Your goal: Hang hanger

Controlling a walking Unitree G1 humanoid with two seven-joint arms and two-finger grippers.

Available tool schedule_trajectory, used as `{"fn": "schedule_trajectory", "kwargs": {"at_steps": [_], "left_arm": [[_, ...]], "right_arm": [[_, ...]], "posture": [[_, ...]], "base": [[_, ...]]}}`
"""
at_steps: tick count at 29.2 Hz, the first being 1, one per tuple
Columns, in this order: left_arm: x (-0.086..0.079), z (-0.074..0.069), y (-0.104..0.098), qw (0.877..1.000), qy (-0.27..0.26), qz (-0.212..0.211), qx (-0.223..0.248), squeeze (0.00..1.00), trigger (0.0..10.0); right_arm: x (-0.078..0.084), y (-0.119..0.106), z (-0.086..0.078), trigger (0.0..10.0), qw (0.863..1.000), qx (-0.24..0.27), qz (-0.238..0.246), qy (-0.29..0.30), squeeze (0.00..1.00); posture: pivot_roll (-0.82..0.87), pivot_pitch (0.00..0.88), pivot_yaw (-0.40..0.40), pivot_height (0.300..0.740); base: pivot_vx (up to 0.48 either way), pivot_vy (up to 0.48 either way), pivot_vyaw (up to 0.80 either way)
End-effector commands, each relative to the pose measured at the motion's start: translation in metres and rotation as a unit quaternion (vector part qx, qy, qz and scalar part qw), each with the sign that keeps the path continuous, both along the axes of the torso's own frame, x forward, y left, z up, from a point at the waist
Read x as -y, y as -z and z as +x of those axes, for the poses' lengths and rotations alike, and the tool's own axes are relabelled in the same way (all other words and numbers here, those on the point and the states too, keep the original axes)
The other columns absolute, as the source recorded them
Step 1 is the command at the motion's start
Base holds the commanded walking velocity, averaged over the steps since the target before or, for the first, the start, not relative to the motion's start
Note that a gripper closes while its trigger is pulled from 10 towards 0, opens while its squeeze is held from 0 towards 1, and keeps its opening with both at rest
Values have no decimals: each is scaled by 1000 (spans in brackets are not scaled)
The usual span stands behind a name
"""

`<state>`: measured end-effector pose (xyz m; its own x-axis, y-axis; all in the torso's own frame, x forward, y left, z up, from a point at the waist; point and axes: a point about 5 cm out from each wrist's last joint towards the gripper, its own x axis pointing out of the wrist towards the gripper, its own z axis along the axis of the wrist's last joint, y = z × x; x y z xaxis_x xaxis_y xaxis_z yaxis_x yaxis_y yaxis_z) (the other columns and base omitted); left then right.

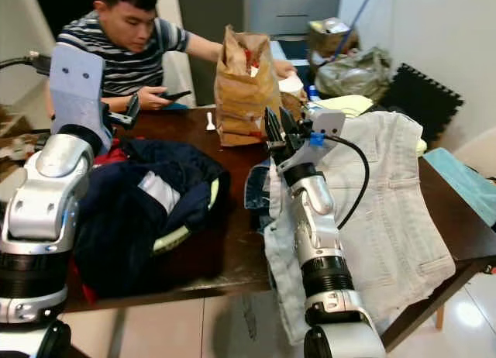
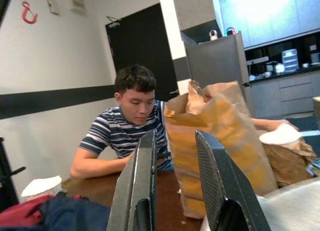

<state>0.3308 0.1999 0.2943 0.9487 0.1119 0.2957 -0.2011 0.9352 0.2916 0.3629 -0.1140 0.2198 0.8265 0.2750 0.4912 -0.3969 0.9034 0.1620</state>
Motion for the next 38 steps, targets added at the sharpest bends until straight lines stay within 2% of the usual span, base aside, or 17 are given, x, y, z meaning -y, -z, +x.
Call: {"fn": "schedule_trajectory", "kwargs": {"at_steps": [1, 10, 12, 13, 14, 15, 16, 19, 20, 23, 26, 29, 33, 34, 35, 36, 38], "left_arm": [[-1, 1, 3, 1000, -2, 8, -13, 0, 10000], [-11, 0, 10, 999, -24, -7, -33, 0, 10000], [-18, -1, 13, 998, -46, -11, -42, 0, 10000], [-30, -1, 15, 996, -78, -8, -50, 0, 10000], [-30, -1, 15, 996, -78, -8, -50, 0, 10000], [-52, 0, 21, 988, -138, -21, -67, 0, 10000], [-60, -1, 23, 984, -158, -27, -72, 0, 10000], [-67, 0, 28, 981, -169, -44, -86, 0, 10000], [-73, 0, 36, 977, -174, -69, -106, 1000, 10000], [-78, -2, 49, 970, -171, -106, -136, 1000, 10000], [-76, -3, 55, 967, -166, -117, -155, 1000, 10000], [-72, -7, 74, 953, -165, -141, -209, 1000, 10000], [-74, -9, 87, 944, -175, -146, -238, 1000, 10000], [-74, -10, 91, 941, -177, -147, -248, 922, 10000], [-74, -11, 97, 938, -173, -153, -260, 212, 10000], [-74, -11, 100, 935, -169, -158, -267, 0, 10000], [-73, -12, 104, 934, -167, -153, -277, 0, 10000]], "right_arm": [[4, 0, -1, 10000, 1000, -1, 3, 3, 0], [3, 0, -2, 10000, 1000, 0, 2, 3, 0], [3, -2, -2, 10000, 1000, 2, 3, 4, 0], [3, -2, -2, 10000, 1000, 3, 3, 4, 0], [3, -2, -2, 10000, 1000, 3, 3, 4, 0], [3, -3, -1, 10000, 1000, 3, 4, 2, 0], [2, -3, -1, 10000, 1000, 2, 4, 1, 0], [2, -4, -1, 10000, 1000, 2, 3, 0, 0], [1, -4, 0, 10000, 1000, 1, 3, -2, 0], [1, -6, 1, 10000, 1000, 1, 2, -4, 0], [1, -6, 1, 10000, 1000, 1, 1, -5, 0], [3, -8, 3, 10000, 1000, -1, 0, -5, 0], [3, -7, 3, 10000, 1000, -5, -3, -7, 0], [3, -7, 3, 10000, 1000, -6, -4, -8, 0], [2, -6, 3, 10000, 1000, -6, -5, -10, 0], [2, -6, 3, 10000, 1000, -7, -5, -11, 0], [1, -6, 2, 10000, 1000, -6, -5, -12, 0]], "posture": [[55, 0, 28, 740], [57, 0, 22, 740], [59, 0, 20, 740], [64, 0, 14, 740], [64, 0, 14, 740], [66, 0, 8, 740], [66, 0, 7, 740], [68, 0, 5, 740], [66, 0, 6, 740], [66, 0, 6, 740], [67, 0, 3, 740], [67, 0, 2, 740], [69, 0, -1, 740], [69, 0, -2, 740], [69, 0, -2, 740], [69, 0, -2, 740], [67, 0, 0, 740]], "base": [[0, 0, 0], [0, 0, 0], [0, 0, 0], [0, 0, 0], [0, 0, 0], [0, 0, 0], [0, 0, 0], [0, 0, 0], [0, 0, 0], [0, 0, 0], [0, 0, 0], [0, 0, 0], [0, 0, 0], [0, 0, 0], [0, 0, 0], [0, 0, 0], [0, 0, 0]]}}
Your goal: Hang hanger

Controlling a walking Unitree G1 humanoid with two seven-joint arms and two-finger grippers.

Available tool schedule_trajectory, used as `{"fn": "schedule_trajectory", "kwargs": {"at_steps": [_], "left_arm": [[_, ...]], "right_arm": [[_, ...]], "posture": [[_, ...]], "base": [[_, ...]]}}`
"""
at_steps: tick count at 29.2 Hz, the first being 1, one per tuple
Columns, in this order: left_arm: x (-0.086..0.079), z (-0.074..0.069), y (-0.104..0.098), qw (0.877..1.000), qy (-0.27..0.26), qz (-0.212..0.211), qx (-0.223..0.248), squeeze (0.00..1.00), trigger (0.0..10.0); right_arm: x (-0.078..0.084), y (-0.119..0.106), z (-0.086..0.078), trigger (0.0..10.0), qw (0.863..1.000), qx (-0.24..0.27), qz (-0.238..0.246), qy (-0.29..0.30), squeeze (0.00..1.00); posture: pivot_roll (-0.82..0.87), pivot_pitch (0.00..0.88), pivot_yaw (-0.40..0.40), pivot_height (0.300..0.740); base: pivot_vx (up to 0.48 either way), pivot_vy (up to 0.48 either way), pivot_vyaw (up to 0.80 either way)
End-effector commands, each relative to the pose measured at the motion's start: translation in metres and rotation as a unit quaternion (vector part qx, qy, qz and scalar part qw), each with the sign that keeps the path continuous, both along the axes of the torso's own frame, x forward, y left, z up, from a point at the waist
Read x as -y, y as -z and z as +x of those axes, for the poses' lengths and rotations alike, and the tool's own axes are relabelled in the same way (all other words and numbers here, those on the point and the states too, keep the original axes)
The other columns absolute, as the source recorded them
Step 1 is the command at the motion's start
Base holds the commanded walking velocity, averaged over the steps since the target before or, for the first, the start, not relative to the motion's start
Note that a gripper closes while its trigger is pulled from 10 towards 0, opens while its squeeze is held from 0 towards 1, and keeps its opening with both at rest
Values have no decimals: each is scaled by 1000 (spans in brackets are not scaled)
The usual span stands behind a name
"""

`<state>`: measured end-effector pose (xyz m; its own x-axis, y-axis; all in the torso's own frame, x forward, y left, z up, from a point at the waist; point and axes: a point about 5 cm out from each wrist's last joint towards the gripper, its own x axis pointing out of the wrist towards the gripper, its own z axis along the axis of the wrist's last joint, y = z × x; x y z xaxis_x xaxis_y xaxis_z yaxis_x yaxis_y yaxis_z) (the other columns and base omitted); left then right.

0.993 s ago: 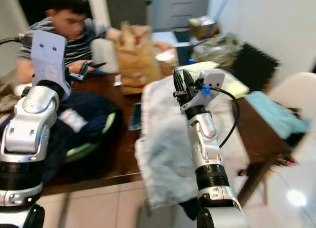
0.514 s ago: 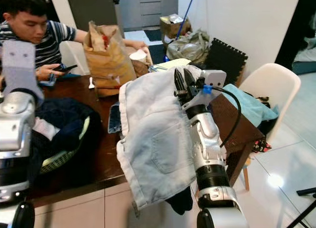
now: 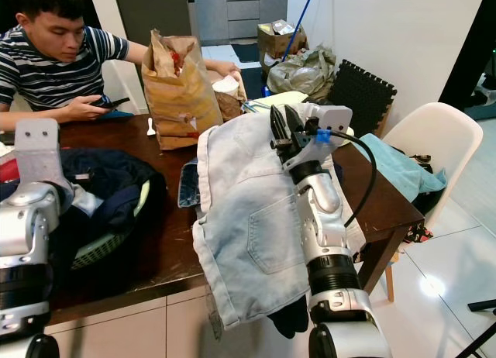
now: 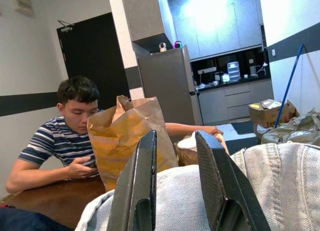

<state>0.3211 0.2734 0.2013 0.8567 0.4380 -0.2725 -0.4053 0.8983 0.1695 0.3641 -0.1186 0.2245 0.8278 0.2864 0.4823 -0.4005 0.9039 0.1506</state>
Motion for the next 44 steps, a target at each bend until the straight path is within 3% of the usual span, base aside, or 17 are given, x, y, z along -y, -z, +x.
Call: {"fn": "schedule_trajectory", "kwargs": {"at_steps": [1, 2, 3, 10, 22, 24, 27, 29, 30, 31, 32, 34, 35, 36, 40, 42, 44], "left_arm": [[0, -2, 11, 1000, 2, -12, -25, 0, 10000], [1, -2, 13, 999, 6, -16, -29, 0, 10000], [3, -3, 14, 999, 11, -32, -23, 0, 353], [5, -4, 14, 998, 13, -61, -16, 0, 0], [4, -4, 8, 999, 7, -50, 0, 0, 0], [2, -3, 0, 999, 1, -30, 25, 0, 0], [4, -1, -38, 989, -6, 30, 142, 0, 0], [4, -1, -38, 989, -6, 30, 142, 0, 0], [10, -1, -67, 972, -4, 60, 226, 0, 0], [10, -1, -67, 972, -4, 60, 226, 0, 0], [18, -4, -98, 946, 7, 97, 309, 0, 0], [50, -22, -158, 858, 66, 196, 471, 0, 0], [66, -27, -172, 827, 100, 216, 510, 0, 0], [66, -27, -172, 827, 100, 216, 510, 0, 0], [110, -34, -187, 772, 226, 209, 556, 0, 0], [110, -34, -187, 772, 226, 209, 556, 0, 0], [127, -37, -189, 749, 260, 219, 569, 0, 0]], "right_arm": [[-4, -1, 1, 10000, 1000, -4, 2, -10, 0], [-4, -1, 1, 10000, 1000, -3, 2, -11, 0], [-5, -1, 0, 10000, 1000, -3, 3, -12, 0], [-4, -1, 0, 10000, 1000, -3, 4, -11, 0], [-4, -1, 0, 10000, 1000, -3, 8, -9, 0], [-3, -2, 0, 10000, 1000, -3, 9, -8, 0], [1, -5, 0, 10000, 1000, 5, 22, 1, 0], [1, -5, 0, 10000, 1000, 5, 22, 1, 0], [4, -7, 0, 10000, 999, 10, 32, 13, 0], [4, -7, 0, 10000, 999, 10, 32, 13, 0], [7, -9, 0, 10000, 999, 16, 41, 25, 0], [14, -14, -1, 10000, 997, 30, 55, 46, 0], [17, -14, -1, 10000, 996, 31, 60, 56, 0], [17, -14, -1, 10000, 996, 31, 60, 56, 0], [30, -13, 0, 10000, 993, 23, 75, 93, 0], [30, -13, 0, 10000, 993, 23, 75, 93, 0], [37, -12, -1, 10000, 990, 22, 86, 108, 0]], "posture": [[67, 0, 0, 740], [68, 0, 1, 740], [67, 0, 2, 740], [68, 0, 5, 740], [66, 0, 6, 740], [63, 0, 7, 740], [62, 0, 8, 740], [62, 0, 8, 740], [57, 0, 10, 740], [57, 0, 10, 740], [58, 0, 13, 740], [57, 0, 16, 740], [54, 0, 21, 740], [54, 0, 21, 740], [48, 0, 28, 740], [48, 0, 28, 740], [39, 0, 38, 740]], "base": [[0, 0, 0], [0, 0, 0], [0, 0, 0], [0, 0, 0], [0, 0, 0], [0, 0, 0], [0, 0, 0], [0, 0, 0], [0, 0, 0], [0, 0, 0], [0, 0, 0], [0, 0, 0], [0, 0, 0], [0, 0, 0], [0, 0, -400], [0, 0, -800], [0, 0, -800]]}}
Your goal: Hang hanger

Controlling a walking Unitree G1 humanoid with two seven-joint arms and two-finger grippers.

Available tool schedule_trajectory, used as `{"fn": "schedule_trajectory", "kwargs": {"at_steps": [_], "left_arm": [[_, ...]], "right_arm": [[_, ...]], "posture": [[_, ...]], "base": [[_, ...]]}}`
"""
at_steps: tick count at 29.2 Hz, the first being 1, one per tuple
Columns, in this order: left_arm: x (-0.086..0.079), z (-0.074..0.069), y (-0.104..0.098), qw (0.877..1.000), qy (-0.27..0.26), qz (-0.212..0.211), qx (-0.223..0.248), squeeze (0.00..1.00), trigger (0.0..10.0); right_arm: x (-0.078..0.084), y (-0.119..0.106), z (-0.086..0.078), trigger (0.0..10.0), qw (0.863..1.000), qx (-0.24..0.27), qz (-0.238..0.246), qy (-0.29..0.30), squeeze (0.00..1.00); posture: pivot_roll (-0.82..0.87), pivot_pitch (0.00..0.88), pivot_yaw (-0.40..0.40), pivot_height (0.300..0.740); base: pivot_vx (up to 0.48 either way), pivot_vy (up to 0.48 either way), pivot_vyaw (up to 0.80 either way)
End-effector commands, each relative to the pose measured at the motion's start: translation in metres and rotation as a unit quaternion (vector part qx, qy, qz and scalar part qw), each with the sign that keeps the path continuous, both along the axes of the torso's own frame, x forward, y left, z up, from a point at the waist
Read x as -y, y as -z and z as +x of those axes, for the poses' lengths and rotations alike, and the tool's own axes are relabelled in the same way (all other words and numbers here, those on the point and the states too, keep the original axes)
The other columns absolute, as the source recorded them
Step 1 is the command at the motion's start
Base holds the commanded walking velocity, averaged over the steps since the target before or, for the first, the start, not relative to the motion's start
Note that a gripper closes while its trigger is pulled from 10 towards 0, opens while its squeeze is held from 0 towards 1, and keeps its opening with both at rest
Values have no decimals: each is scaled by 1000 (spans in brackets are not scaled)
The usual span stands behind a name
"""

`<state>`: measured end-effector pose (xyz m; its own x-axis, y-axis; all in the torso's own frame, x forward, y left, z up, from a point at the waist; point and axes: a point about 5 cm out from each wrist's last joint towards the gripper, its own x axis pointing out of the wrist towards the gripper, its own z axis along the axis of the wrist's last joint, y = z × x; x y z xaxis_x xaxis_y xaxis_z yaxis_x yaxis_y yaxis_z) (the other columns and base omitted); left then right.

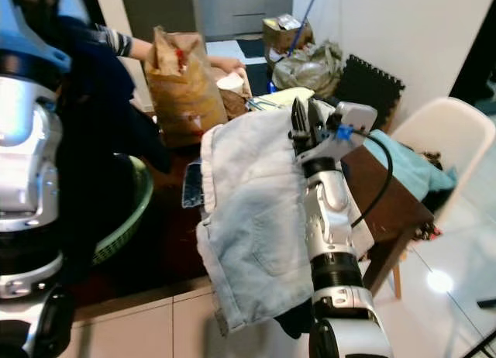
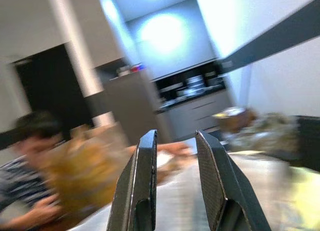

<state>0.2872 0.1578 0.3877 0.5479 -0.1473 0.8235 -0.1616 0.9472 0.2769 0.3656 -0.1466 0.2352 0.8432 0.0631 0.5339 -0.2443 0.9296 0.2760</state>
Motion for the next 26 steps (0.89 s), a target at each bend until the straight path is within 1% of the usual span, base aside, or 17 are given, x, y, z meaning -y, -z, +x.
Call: {"fn": "schedule_trajectory", "kwargs": {"at_steps": [1, 2, 4, 10, 14, 18, 26], "left_arm": [[16, -4, -2, 999, 36, 23, 22, 0, 0], [16, -4, -2, 999, 36, 23, 22, 0, 0], [22, -3, -2, 998, 52, 27, 34, 0, 0], [26, -3, -4, 995, 70, 40, 62, 0, 0], [29, -5, -7, 993, 79, 49, 70, 0, 0], [30, -4, -8, 992, 79, 58, 75, 0, 0], [28, 2, -7, 992, 65, 71, 81, 0, 0]], "right_arm": [[13, 0, -3, 10000, 999, 6, 15, 31, 0], [13, 0, -3, 10000, 999, 6, 15, 31, 0], [18, 1, -4, 10000, 999, 6, 17, 45, 0], [25, 0, -5, 10000, 997, 11, 20, 71, 0], [29, -2, -6, 10000, 997, 12, 28, 77, 0], [29, -3, -5, 10000, 996, 14, 32, 79, 0], [28, -3, -5, 10000, 996, 16, 36, 81, 0]], "posture": [[38, 0, 42, 740], [38, 0, 42, 740], [36, 0, 45, 740], [33, 0, 49, 740], [35, 0, 50, 740], [36, 0, 52, 740], [39, 0, 54, 740]], "base": [[0, 0, -800], [0, 0, -800], [0, 0, -800], [0, 0, -800], [0, 0, -800], [0, 0, -800], [0, 0, -800]]}}
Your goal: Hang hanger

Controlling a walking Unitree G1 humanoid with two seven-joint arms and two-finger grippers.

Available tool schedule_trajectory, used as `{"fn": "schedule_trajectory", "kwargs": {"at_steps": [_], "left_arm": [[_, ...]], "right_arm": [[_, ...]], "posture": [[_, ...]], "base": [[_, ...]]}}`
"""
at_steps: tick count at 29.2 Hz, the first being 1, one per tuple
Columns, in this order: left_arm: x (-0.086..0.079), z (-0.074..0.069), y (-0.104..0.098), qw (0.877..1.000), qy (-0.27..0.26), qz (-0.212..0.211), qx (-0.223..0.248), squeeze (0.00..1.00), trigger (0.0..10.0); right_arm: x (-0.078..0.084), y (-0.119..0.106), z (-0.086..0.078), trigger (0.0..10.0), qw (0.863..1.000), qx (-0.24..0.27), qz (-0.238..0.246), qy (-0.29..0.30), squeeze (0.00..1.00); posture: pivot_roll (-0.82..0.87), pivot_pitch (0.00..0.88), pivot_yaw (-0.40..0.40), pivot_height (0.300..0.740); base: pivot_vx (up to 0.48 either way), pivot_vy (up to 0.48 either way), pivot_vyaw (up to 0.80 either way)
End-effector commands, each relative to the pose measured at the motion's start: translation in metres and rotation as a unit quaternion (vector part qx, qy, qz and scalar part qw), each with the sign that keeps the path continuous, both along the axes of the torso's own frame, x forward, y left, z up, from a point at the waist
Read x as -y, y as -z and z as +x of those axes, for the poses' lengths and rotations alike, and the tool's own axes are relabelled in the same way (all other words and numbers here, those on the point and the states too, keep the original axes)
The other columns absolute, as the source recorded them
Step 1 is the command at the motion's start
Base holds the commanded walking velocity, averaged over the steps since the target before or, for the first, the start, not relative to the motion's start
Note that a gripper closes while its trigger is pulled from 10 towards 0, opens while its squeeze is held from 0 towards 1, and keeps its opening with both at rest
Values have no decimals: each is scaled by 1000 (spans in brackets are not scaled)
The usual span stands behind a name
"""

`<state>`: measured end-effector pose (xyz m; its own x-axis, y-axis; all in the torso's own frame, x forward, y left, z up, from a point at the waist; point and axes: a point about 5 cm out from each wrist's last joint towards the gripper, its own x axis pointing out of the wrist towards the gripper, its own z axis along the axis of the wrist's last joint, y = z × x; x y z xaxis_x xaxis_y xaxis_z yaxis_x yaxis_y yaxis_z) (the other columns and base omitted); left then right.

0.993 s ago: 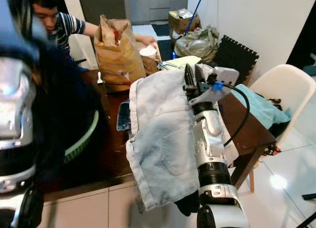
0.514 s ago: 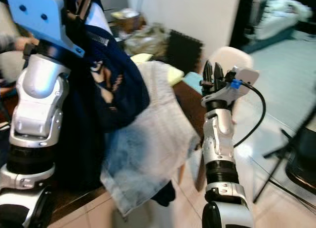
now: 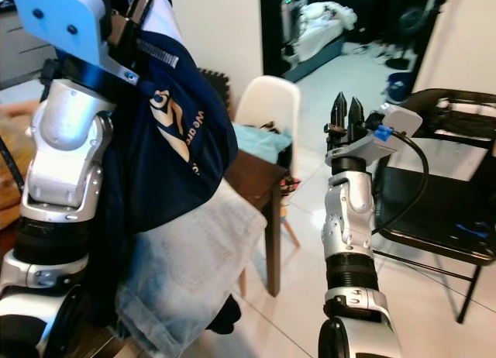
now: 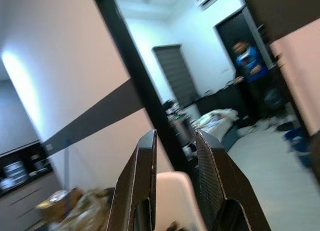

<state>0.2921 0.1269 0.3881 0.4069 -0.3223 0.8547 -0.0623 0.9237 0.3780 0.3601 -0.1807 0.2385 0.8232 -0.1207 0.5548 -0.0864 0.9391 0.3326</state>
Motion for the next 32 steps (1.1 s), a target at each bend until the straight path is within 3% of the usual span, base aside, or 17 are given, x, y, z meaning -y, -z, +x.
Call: {"fn": "schedule_trajectory", "kwargs": {"at_steps": [1, 17, 32], "left_arm": [[-3, -3, -6, 1000, -9, 8, 19, 0, 0], [-5, 1, -5, 999, -26, 20, 22, 0, 0], [-14, 9, -8, 997, -74, 27, 21, 0, 0]], "right_arm": [[-6, 0, 1, 10000, 1000, 3, 4, -8, 0], [-2, 2, -1, 10000, 1000, 3, 5, -6, 0], [-4, 0, 1, 10000, 1000, 3, 4, -11, 0]], "posture": [[39, 0, 54, 740], [40, 0, 59, 740], [38, 0, 60, 740]], "base": [[0, 0, -800], [0, 0, -800], [0, 0, -800]]}}
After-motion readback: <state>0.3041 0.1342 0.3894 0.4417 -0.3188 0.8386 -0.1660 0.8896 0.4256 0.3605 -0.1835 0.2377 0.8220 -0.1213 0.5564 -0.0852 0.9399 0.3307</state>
